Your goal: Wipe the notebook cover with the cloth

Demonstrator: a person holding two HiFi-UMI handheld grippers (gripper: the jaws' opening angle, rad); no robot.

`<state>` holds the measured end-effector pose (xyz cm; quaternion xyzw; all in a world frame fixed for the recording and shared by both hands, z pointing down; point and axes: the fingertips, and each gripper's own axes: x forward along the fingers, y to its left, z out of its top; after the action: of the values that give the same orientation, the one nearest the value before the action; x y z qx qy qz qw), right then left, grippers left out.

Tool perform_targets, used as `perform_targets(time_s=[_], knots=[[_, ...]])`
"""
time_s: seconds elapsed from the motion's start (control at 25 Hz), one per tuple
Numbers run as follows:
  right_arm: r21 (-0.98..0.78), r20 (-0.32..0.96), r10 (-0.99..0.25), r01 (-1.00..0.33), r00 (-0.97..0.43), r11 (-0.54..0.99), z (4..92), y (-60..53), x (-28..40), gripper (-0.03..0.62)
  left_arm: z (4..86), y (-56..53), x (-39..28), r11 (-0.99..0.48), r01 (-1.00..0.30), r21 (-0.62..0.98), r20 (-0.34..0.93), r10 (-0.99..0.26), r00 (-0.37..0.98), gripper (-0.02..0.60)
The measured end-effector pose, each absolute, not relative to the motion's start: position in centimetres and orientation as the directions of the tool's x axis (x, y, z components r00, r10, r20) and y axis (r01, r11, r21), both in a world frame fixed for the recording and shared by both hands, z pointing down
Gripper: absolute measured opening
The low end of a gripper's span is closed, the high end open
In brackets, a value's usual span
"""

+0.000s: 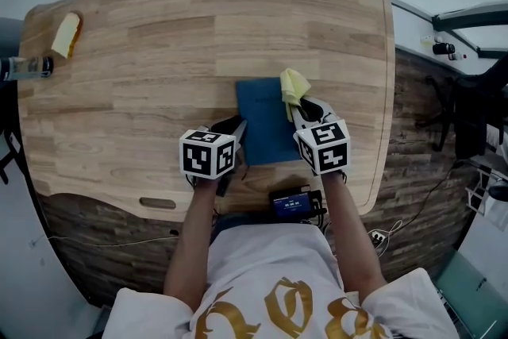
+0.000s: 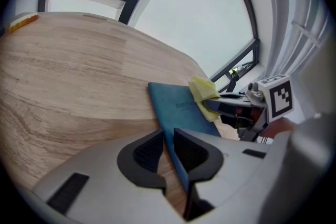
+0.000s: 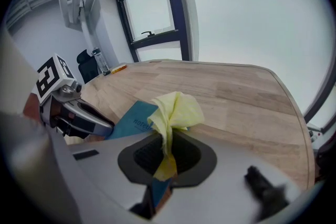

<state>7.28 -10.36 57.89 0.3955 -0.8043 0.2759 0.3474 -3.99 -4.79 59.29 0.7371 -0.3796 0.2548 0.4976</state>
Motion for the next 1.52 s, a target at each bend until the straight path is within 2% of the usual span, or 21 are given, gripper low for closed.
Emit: perform_targets(time_s=[1.52], knots=[[-0.225, 0.771, -0.284, -0.661, -0.570, 0.716, 58.3, -9.6, -1.1, 0.038, 59.3, -4.7, -4.1, -0.241, -0.809, 0.536, 0.752, -0.298, 0.588, 0.067]])
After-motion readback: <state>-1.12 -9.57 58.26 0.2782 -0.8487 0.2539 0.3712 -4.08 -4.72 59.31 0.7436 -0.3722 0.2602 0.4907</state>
